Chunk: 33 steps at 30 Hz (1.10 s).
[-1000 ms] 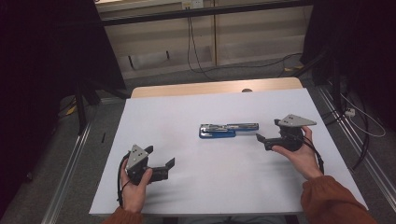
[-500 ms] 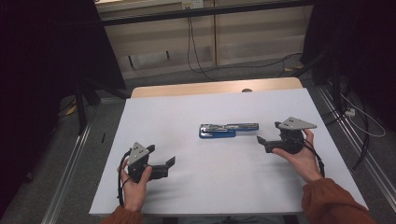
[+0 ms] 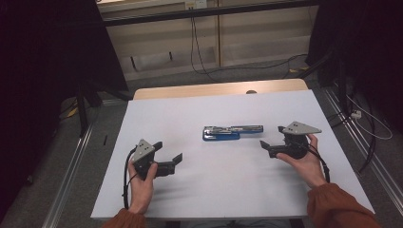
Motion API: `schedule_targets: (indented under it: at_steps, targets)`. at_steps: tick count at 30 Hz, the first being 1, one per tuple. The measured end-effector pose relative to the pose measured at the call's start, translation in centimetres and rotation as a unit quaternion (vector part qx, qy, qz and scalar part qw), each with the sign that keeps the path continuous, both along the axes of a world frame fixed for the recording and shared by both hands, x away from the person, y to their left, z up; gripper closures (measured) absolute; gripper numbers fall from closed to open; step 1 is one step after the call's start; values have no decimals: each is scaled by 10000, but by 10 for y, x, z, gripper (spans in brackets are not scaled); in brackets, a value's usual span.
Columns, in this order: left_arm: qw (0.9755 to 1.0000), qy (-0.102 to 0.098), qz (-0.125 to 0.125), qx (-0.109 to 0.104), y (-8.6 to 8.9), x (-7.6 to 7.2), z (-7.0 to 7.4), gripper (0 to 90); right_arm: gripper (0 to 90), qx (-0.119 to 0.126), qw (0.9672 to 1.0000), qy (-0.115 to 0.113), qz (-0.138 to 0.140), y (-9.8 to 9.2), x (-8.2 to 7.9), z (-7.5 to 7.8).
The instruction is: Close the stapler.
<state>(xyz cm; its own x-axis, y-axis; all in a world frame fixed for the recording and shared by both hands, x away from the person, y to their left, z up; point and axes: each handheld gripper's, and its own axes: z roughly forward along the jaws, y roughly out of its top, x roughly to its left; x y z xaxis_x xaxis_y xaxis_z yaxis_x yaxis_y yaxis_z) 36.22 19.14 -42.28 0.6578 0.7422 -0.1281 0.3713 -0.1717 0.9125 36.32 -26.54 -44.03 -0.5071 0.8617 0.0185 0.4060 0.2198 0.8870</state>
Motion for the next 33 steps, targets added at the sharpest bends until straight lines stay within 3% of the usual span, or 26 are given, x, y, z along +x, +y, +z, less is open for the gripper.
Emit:
schedule_targets:
  at_steps: [11, 22, 25, 33]
  targets:
    - [9995, -256, -86, 131, -14, 14, 2, 51, 91, 44, 10000, 21, 58, 2, 0, 0]
    - [9994, -274, -159, 164, -26, 23, 6, 51, 90, 94, 9999, -22, 60, 4, -2, 3]
    - [9995, -166, -134, 249, -30, 29, 5, 60, 90, 81, 9999, -20, 69, 4, -2, 3]
    - [9991, -304, -149, 273, -37, 39, 3, 51, 85, 79, 9999, 12, 82, 5, -1, 1]
